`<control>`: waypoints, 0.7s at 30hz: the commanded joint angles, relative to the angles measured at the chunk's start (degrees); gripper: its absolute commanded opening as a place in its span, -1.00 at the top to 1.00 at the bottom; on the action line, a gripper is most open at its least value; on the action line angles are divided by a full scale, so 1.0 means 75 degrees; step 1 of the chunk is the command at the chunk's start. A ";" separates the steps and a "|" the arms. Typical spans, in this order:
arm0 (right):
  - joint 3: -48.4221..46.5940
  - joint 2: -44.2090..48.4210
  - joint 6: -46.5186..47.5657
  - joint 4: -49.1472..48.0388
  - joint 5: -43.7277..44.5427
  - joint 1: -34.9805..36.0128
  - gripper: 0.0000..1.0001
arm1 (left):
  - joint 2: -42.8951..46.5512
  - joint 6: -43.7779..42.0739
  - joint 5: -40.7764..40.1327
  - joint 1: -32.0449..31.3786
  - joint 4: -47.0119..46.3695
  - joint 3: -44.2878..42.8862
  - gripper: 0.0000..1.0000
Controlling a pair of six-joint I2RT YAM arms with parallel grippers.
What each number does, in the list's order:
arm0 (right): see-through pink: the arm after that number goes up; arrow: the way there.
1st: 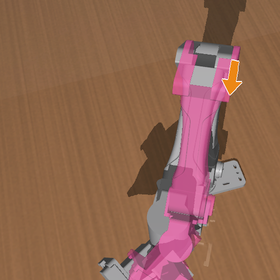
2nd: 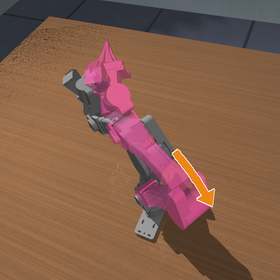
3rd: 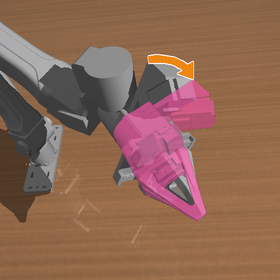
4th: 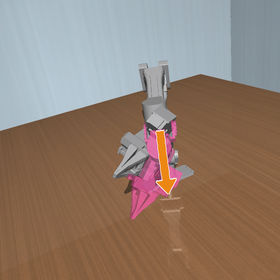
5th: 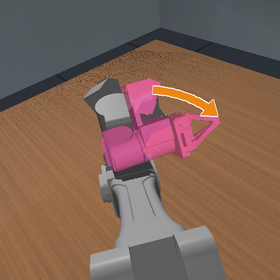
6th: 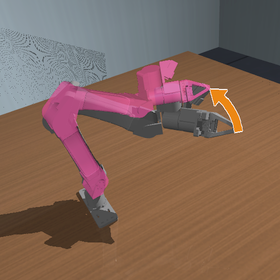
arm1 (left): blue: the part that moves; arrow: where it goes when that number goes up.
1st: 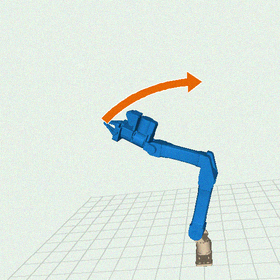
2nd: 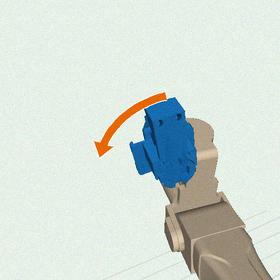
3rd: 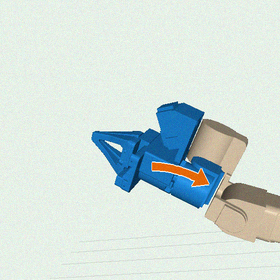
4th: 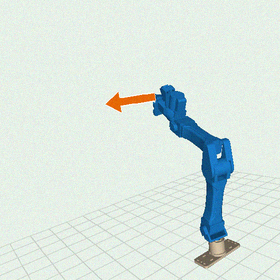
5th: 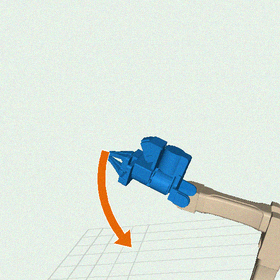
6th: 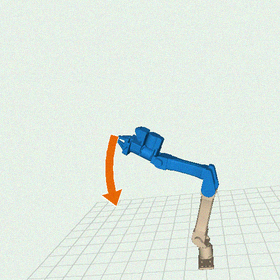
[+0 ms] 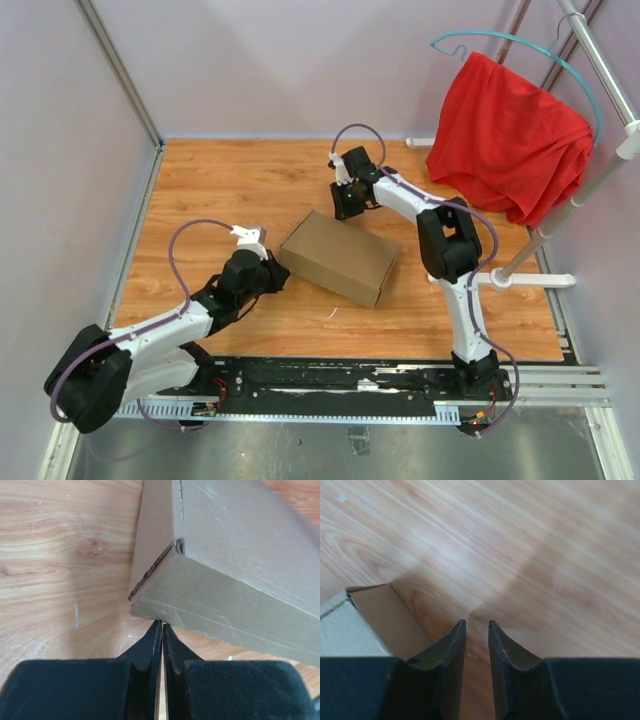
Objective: Fold the paper box
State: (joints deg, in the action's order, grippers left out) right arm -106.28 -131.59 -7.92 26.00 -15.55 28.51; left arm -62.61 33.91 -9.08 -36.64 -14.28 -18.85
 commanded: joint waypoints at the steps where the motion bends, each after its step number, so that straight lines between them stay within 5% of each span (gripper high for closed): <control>1: 0.1007 0.0975 -0.0514 -0.0147 0.0471 -0.0633 0.47 | 0.0669 0.0048 0.0645 -0.0125 0.0294 0.0026 0.85; 11: 0.1989 0.1749 -0.0311 -0.0078 0.0573 -0.1071 0.46 | 0.1300 0.0195 0.0599 -0.0608 0.2248 -0.0048 0.84; 16: 0.2862 0.2276 -0.0588 0.0152 0.1303 -0.1107 0.47 | 0.1788 0.0728 0.1313 -0.1070 0.0874 0.0561 0.88; 21: 0.4156 0.3057 -0.0821 -0.0168 0.1959 -0.1235 0.48 | 0.0111 0.0499 0.0513 -0.2803 -0.0347 -0.0379 0.86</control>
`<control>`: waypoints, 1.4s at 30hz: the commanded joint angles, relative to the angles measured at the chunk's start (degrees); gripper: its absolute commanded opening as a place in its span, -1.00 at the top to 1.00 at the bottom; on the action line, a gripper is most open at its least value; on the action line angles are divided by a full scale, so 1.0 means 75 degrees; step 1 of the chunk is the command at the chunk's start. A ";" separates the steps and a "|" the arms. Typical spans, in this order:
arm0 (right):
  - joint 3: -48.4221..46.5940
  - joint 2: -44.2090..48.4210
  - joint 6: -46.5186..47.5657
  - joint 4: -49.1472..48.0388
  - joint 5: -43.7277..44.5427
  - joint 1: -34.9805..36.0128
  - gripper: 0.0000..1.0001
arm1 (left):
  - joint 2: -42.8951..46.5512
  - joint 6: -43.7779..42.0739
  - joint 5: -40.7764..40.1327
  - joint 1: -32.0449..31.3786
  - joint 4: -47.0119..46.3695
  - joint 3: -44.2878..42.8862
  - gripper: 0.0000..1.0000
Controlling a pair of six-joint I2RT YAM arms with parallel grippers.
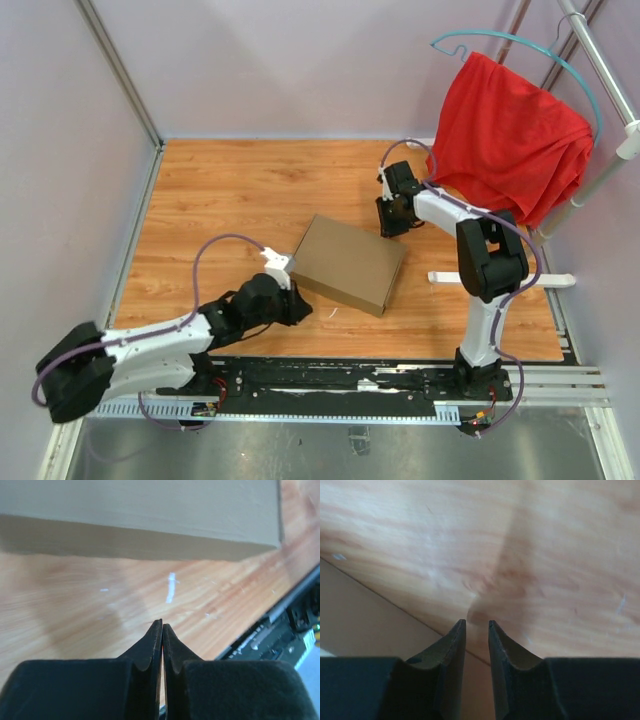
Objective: Fold the paper box
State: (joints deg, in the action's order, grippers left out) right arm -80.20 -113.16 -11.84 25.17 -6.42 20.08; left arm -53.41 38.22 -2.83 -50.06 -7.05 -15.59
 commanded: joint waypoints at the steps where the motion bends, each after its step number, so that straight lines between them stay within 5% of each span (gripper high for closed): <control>1: 0.0857 0.0719 -0.0316 -0.0143 0.0690 -0.0124 0.48 | -0.1677 -0.0205 -0.0329 -0.1259 -0.1469 -0.1124 0.86; 7: 0.1218 0.0932 -0.0199 -0.0251 0.0271 -0.0138 0.49 | -0.4518 -0.0478 -0.0015 -0.1836 -0.2416 -0.2407 0.86; 12: 0.1264 0.0944 -0.0121 -0.0248 0.0055 -0.0128 0.50 | -0.5382 -0.0414 0.0060 -0.2016 -0.2717 -0.2789 0.87; 17: 0.1164 0.0779 -0.0138 -0.0345 -0.0381 -0.0002 0.50 | -0.5714 -0.0177 -0.0347 -0.2069 -0.2926 -0.2800 0.85; 26: -0.0184 -0.0401 0.0124 -0.0346 -0.1183 0.1007 0.47 | -0.5792 0.0244 -0.2921 -0.2266 -0.2765 -0.3131 0.81; 42: -0.0972 -0.0571 0.0157 -0.0016 -0.0648 0.1107 0.30 | -0.5617 0.0271 -0.3051 -0.2304 -0.1583 -0.3442 0.72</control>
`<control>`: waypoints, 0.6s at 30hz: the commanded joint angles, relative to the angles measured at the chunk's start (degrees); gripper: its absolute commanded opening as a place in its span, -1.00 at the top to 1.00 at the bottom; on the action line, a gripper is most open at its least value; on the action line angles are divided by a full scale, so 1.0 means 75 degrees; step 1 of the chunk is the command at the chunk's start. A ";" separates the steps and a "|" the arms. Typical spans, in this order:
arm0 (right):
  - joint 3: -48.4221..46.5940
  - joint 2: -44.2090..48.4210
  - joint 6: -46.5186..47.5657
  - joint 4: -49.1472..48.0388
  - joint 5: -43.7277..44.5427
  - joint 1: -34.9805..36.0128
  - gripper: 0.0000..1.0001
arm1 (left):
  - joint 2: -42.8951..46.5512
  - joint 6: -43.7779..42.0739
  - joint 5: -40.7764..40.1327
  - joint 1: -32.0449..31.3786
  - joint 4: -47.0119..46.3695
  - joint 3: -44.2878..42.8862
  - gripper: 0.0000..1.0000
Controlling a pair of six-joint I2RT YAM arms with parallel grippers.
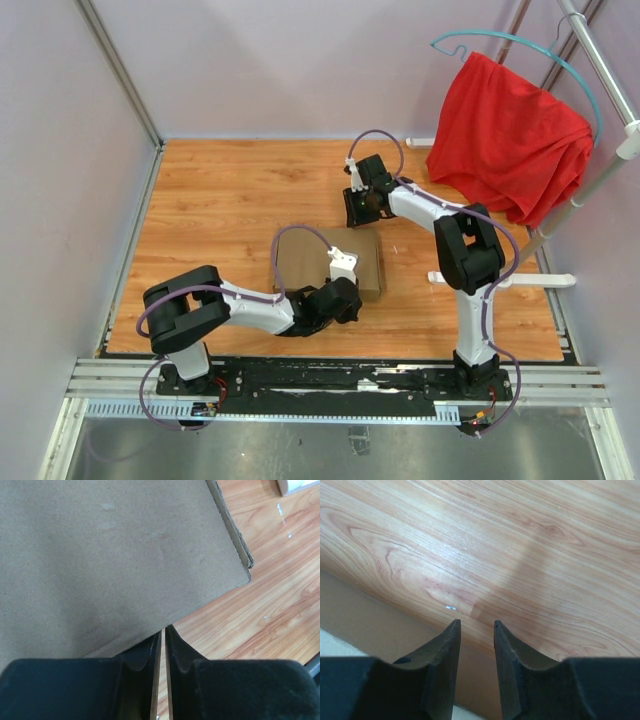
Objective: Fold the paper box
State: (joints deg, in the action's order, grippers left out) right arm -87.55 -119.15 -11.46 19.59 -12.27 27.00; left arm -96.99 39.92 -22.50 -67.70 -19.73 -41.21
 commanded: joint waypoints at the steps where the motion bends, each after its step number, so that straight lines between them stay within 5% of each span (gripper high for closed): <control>1: 0.0037 0.0314 0.0094 0.0727 0.0280 0.0184 0.24 | 0.0226 0.0063 -0.0371 0.0053 0.0139 -0.0015 0.71; 14: 0.0922 0.2559 -0.0064 0.0299 0.0982 0.0186 -0.24 | 0.1000 -0.0158 0.0196 -0.0124 0.0052 0.0053 0.51; 18: 0.1709 0.3910 -0.0156 0.0023 0.1271 0.0185 -0.61 | 0.2014 -0.0581 -0.0268 -0.0219 0.0463 0.0249 0.47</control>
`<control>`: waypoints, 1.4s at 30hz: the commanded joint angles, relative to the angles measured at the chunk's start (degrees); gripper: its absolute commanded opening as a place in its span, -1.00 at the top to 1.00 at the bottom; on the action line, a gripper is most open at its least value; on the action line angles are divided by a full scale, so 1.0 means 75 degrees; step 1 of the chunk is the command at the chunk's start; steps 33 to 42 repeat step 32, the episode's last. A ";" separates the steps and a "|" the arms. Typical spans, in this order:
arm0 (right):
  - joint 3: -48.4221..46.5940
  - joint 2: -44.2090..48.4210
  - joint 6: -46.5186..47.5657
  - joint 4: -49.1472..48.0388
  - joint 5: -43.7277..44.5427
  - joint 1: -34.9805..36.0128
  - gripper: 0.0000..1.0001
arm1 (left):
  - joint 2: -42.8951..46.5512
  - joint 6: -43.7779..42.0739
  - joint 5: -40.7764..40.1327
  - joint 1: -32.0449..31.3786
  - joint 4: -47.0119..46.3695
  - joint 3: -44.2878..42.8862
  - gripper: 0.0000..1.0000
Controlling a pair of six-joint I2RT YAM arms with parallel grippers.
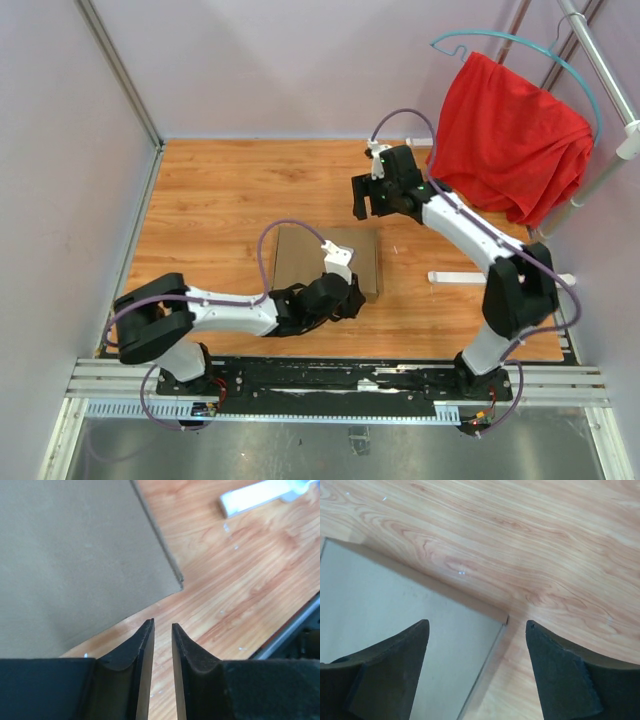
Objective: Fold the paper box
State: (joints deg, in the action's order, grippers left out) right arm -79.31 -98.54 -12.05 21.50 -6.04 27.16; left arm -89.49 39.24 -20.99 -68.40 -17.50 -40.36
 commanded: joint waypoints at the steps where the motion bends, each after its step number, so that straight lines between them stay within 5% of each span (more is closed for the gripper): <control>1: 0.0906 0.1577 -0.0149 -0.0300 0.0508 0.0174 -0.81 | 0.1344 -0.0688 -0.0784 -0.0126 0.0519 0.0085 0.46; 2: 0.1249 0.1976 -0.0250 -0.0442 0.0503 0.0185 -1.00 | 0.1656 -0.0882 -0.1236 -0.0126 0.0967 0.0037 0.43; 5: 0.2465 0.3381 -0.0445 -0.1162 0.0240 0.0222 -0.97 | 0.2769 -0.1548 -0.2577 -0.0123 0.2160 -0.0073 0.22; 7: 0.3392 0.4281 -0.0565 -0.1467 0.0238 0.0232 -0.96 | 0.3549 -0.1790 -0.3449 -0.0114 0.2829 -0.0095 -0.19; 9: 0.4097 0.5088 -0.0631 -0.1327 0.0486 0.0232 -0.97 | 0.4343 -0.1966 -0.4059 -0.0045 0.3475 -0.0057 -0.85; 10: 0.4356 0.5429 -0.0630 -0.1125 0.0641 0.0234 -0.97 | 0.4736 -0.1988 -0.4155 0.0060 0.3792 -0.0043 -0.97; 17: 0.5798 0.7701 -0.0758 -0.0159 0.0792 0.0235 -0.96 | 0.6555 -0.2202 -0.3209 0.1857 0.5264 -0.0073 -0.99; 24: 0.6299 0.9077 -0.0838 0.0234 0.0812 0.0235 -0.97 | 0.6530 -0.2211 -0.2474 0.1866 0.6061 -0.0294 -0.99; 42: 0.6379 0.9242 -0.0959 0.0365 0.0556 0.0234 -0.97 | 0.6793 -0.2283 -0.2051 0.1867 0.5995 0.0067 -0.99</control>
